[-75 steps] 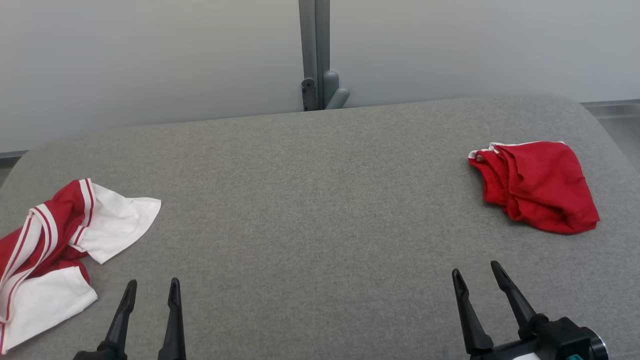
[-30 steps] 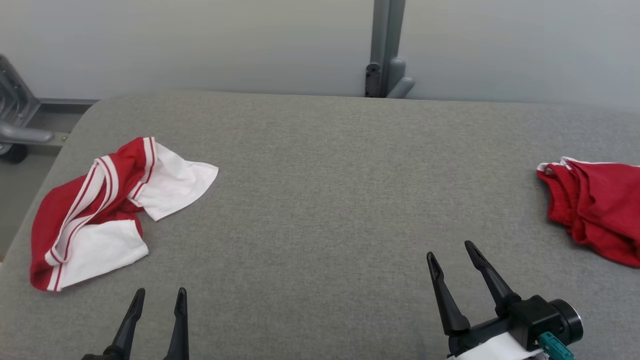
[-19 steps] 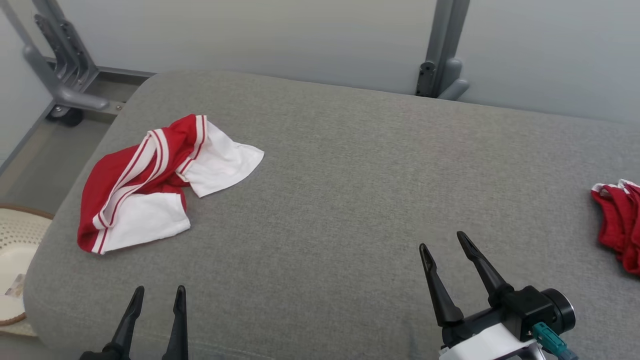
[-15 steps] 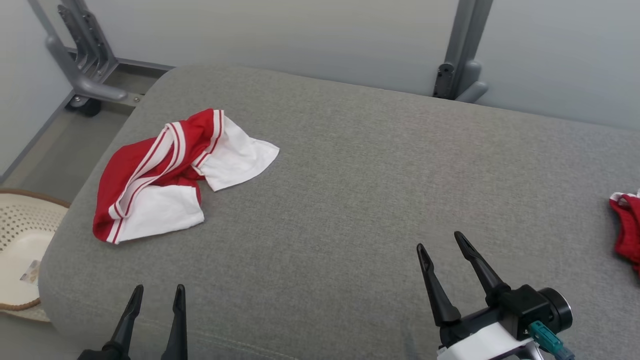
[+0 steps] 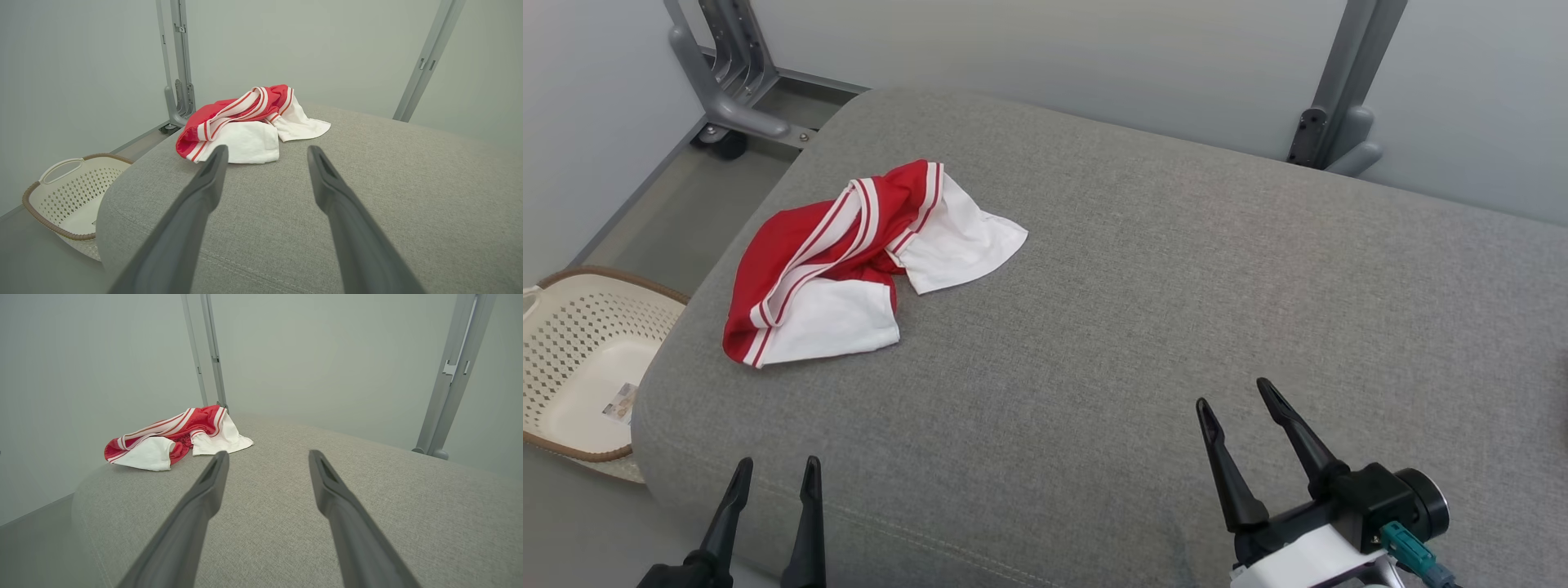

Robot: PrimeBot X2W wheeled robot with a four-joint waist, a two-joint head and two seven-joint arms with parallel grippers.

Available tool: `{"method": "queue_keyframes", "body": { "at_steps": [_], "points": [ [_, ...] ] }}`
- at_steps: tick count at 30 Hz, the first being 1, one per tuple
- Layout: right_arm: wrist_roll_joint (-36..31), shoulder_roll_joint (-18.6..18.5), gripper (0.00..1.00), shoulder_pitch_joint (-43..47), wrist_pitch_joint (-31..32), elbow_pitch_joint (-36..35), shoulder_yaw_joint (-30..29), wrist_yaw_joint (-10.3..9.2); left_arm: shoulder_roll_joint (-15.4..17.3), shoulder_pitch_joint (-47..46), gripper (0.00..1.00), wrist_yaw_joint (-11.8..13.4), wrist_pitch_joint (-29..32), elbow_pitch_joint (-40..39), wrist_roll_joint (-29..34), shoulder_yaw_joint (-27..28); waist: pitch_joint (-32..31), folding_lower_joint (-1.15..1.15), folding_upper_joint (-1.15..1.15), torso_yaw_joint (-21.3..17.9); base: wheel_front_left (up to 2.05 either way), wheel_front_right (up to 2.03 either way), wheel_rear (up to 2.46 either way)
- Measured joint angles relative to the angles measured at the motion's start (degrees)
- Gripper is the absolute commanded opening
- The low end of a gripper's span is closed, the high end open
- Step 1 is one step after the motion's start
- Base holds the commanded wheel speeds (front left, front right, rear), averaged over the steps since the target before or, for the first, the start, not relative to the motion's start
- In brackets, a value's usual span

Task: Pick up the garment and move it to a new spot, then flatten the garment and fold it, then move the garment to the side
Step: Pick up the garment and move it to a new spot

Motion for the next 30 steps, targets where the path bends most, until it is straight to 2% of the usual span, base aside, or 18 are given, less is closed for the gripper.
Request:
{"method": "queue_keyframes", "body": {
  "at_steps": [4,8,15,24,30],
  "points": [
    [0.0,0.0,1.0,-0.6,0.0,-0.1,0.9,0.0,0.5,-1.2,1.0,0.0,0.0,0.9,-1.3,-0.7,0.8,0.0,0.0,-0.3,0.0,0.0,0.0],
    [-1.5,0.0,1.0,-1.7,0.0,-0.1,1.3,0.0,3.1,-6.0,1.0,0.0,0.0,4.5,-4.2,-2.2,2.7,0.0,0.0,-0.9,0.0,0.0,0.0],
    [-4.5,0.0,1.0,-4.7,0.0,0.6,2.5,0.0,11.4,-22.8,1.0,0.0,0.0,15.6,-13.3,-4.8,8.0,0.0,0.0,-2.5,0.0,0.0,0.0],
    [-8.2,0.0,1.0,-7.4,0.0,0.2,2.4,0.0,19.4,-41.2,1.0,0.0,0.1,30.9,-28.4,-13.2,14.4,0.0,0.0,-5.3,0.0,0.0,0.0],
    [-9.5,0.0,1.0,-8.2,0.0,0.0,2.9,0.0,21.5,-49.2,1.0,0.0,3.2,37.2,-35.5,-19.8,17.8,0.01,0.0,-6.8,0.0,0.0,0.0]
  ]
}}
